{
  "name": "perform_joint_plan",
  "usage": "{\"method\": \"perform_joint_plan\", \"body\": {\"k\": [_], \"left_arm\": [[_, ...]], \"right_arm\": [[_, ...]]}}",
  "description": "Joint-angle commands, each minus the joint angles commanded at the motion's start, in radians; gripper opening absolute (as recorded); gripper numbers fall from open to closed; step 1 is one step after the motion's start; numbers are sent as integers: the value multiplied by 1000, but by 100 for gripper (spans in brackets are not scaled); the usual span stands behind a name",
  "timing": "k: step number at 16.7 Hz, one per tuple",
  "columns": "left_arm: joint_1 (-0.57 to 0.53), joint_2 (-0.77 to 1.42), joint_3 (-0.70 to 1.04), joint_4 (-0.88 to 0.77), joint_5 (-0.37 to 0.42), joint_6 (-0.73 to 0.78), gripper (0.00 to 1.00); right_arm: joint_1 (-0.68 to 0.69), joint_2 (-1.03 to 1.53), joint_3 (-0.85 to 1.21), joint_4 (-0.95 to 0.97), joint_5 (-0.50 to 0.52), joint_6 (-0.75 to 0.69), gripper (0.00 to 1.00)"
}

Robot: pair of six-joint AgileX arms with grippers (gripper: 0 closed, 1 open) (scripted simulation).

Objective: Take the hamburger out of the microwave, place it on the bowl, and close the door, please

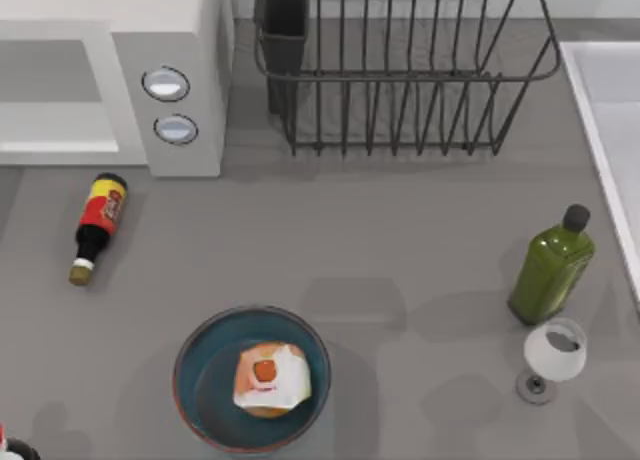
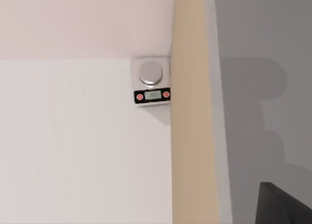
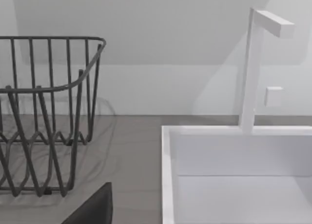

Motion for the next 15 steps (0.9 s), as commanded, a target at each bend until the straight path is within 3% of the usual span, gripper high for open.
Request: {"method": "perform_joint_plan", "body": {"k": [8, 15], "left_arm": [[-144, -265, -337, 157, -71, -160, 0], [-159, -294, -373, 176, -78, -182, 0]], "right_arm": [[0, 0, 0, 0, 0, 0, 100], [0, 0, 0, 0, 0, 0, 100]]}}
